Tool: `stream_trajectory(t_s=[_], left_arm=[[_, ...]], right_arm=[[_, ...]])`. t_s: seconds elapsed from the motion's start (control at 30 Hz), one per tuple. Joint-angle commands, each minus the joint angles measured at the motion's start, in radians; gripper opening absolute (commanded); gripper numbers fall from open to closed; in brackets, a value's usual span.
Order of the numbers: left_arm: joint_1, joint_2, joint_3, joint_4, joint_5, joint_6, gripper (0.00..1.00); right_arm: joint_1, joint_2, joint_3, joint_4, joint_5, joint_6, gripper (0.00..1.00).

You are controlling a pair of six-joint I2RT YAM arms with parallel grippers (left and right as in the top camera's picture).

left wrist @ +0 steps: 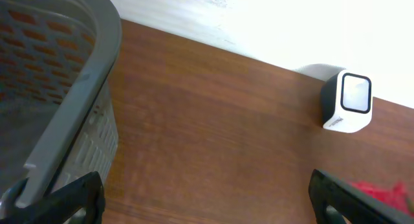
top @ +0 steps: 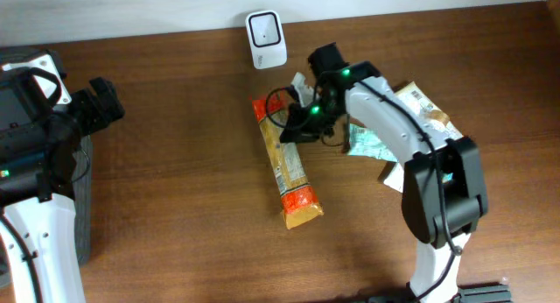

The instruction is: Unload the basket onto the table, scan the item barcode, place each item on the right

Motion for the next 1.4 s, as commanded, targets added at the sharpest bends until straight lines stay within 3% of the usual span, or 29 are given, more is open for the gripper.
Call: stream_trajectory(t_s=[0.0, 0.1, 0.13, 0.17, 0.33, 0.4, 0.5, 0.57, 0.67, 0.7, 0.73, 0.8, 0.93, 1.07, 1.2, 1.37], left_arm=[[0.003, -0.005, 0.003, 0.003, 0.010, 0.019, 0.99], [0.003, -0.005, 0.003, 0.003, 0.010, 0.020, 0.99], [0.003, -0.005, 0.003, 0.003, 0.010, 0.019, 0.99], [0.003, -0.005, 0.003, 0.003, 0.010, 0.019, 0.99], [0.003, -0.005, 0.003, 0.003, 0.010, 0.019, 0.99], [0.003, -0.005, 0.003, 0.003, 0.010, 0.019, 0.99], [0.003, -0.005, 0.003, 0.003, 0.010, 0.020, 0.99], [0.003, -0.005, 0.003, 0.003, 0.010, 0.019, 0.99], [0.003, -0.005, 0.003, 0.003, 0.010, 0.019, 0.99], [0.003, -0.005, 0.003, 0.003, 0.010, 0.019, 0.99], [0.003, -0.005, 0.003, 0.003, 0.010, 0.019, 0.99], [0.003, -0.005, 0.003, 0.003, 0.010, 0.019, 0.99], [0.003, -0.005, 0.003, 0.003, 0.010, 0.019, 0.99], [0.003, -0.005, 0.003, 0.003, 0.010, 0.019, 0.99], [0.003, -0.005, 0.003, 0.003, 0.010, 0.019, 0.99], [0.003, -0.005, 0.003, 0.003, 0.010, 0.019, 0.99]], right_arm=[[0.026, 0.023, 0.000, 0.023, 0.122, 0.111, 0.04], [0.023, 0.131, -0.003, 0.047, 0.132, 0.035, 0.04], [0.022, 0.142, -0.003, 0.034, 0.136, -0.024, 0.16], [0.015, 0.142, -0.002, 0.019, 0.136, -0.056, 0.34], [-0.081, 0.142, -0.002, -0.139, 0.090, -0.269, 0.64], [-0.076, 0.142, -0.024, -0.153, 0.071, -0.302, 0.69], [-0.060, 0.144, -0.211, 0.027, -0.123, -0.272, 0.70], [-0.044, 0.144, -0.282, 0.126, -0.139, -0.156, 0.69], [-0.016, 0.146, -0.282, 0.197, -0.111, 0.003, 0.59], [0.025, 0.158, -0.282, 0.266, -0.035, 0.160, 0.52], [0.056, 0.171, -0.282, 0.315, -0.022, 0.227, 0.45], [0.089, 0.183, -0.282, 0.381, -0.022, 0.269, 0.05], [0.046, 0.130, -0.270, 0.384, -0.145, 0.187, 0.04], [-0.021, -0.150, -0.270, 0.399, -0.422, -0.001, 0.04], [-0.145, -0.416, -0.270, 0.407, -0.650, -0.028, 0.04], [-0.262, -0.496, -0.270, 0.407, -0.723, 0.003, 0.04]])
